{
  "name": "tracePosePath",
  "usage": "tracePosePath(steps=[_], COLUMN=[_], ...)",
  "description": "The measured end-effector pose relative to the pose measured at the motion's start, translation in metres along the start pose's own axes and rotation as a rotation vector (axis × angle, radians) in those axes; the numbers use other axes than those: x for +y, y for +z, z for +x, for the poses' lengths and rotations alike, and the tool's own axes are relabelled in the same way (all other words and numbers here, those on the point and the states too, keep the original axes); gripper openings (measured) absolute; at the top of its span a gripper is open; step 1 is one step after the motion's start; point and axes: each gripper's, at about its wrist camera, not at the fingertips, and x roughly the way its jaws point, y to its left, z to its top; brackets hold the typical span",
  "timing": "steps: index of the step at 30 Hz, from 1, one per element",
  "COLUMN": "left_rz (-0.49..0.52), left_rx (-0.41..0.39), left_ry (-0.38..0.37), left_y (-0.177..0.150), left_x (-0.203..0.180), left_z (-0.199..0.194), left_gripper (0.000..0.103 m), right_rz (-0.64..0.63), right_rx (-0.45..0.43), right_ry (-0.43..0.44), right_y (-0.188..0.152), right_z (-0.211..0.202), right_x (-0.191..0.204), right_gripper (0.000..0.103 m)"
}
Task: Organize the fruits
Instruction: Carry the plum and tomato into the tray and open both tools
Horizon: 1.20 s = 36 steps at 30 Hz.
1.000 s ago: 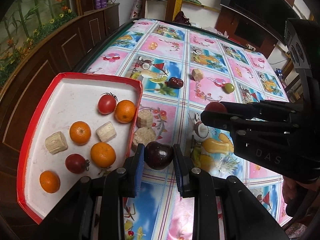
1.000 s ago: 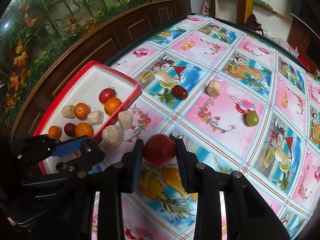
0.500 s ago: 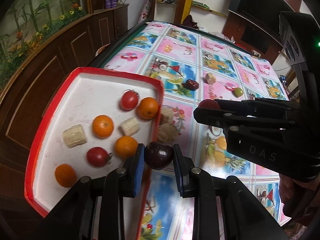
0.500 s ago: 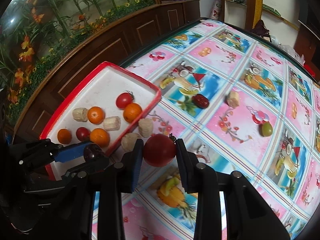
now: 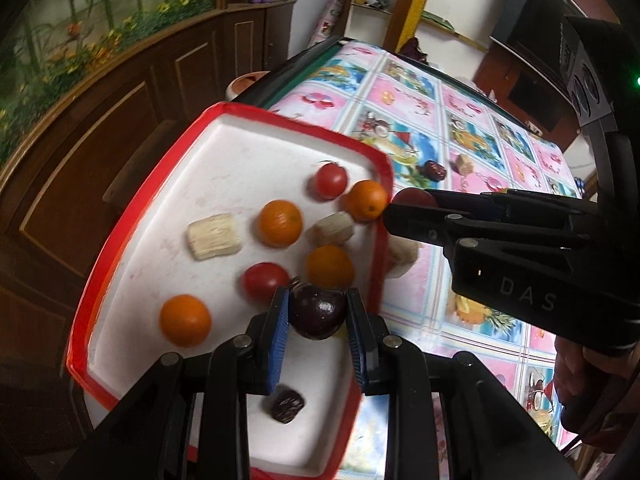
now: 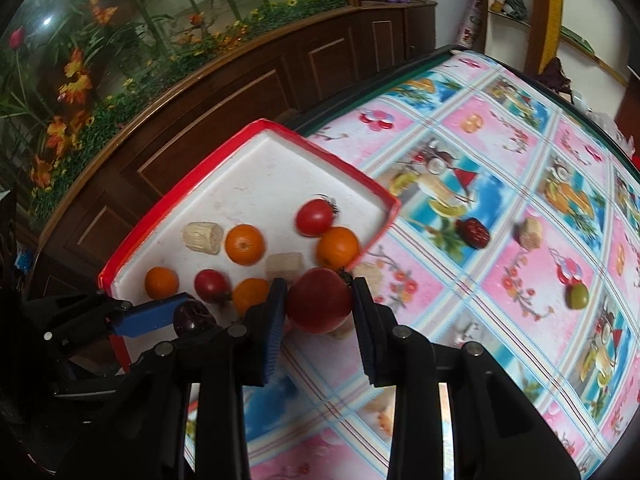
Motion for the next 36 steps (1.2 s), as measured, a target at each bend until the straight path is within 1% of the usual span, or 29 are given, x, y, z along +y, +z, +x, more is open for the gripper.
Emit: tracePosePath(steps=[6,8,12,14,18,20,24,28,33,36], left_rz=[-0.094,-0.132,-0.170,-0.170,-0.176,-0.173,-0.153,-0.116,-0.104,-0.086], left_rx=[0.021,0.038,0.063,0.068,0.078,0.083,0.081,0.094,0.121,0.118], left_ry=[-0.006,-0.022,-0.063,-0.075,-0.094,-0.113,-0.123,-0.119,-0.123,-0.115], left_y=[-0.006,-0.008,-0.013,-0.016,-0.019,-0.017,-0.011,-0.006,-0.007,-0.007], left_x=[0.034,0.045,0.056,0.057,0.060,0.060,0.060,0.054,0.053,0.051], left_z=[0.002,0.005,0.010,0.012,0.016,0.019,0.022,0.028,0.036,0.038], left_gripper=[0.027,0.027,0.027,0.027,0.027,0.027,0.027,0.027,0.027,0.027], right_rz=[-0.030,-0.034,-0.026,-0.023,0.029,0.052,0.065,0.046,0.012,-0.008], right_rx=[0.013,0.017,0.025,0.031,0.051,0.055,0.080,0.105,0.140,0.138], right_ry=[0.018,0.023,0.038,0.037,0.047,0.053,0.058,0.045,0.017,0.009], right_y=[0.007,0.010,0.022,0.031,0.047,0.055,0.067,0.069,0.065,0.064], right_z=[0.012,0.017,0.027,0.036,0.053,0.062,0.078,0.092,0.108,0.110], right_x=[0.018,0.023,0.029,0.031,0.028,0.028,0.034,0.044,0.053,0.055], right_gripper=[0.035,0.035,0.035,0.035,0.035,0.035,0.035,0.035,0.035,0.035])
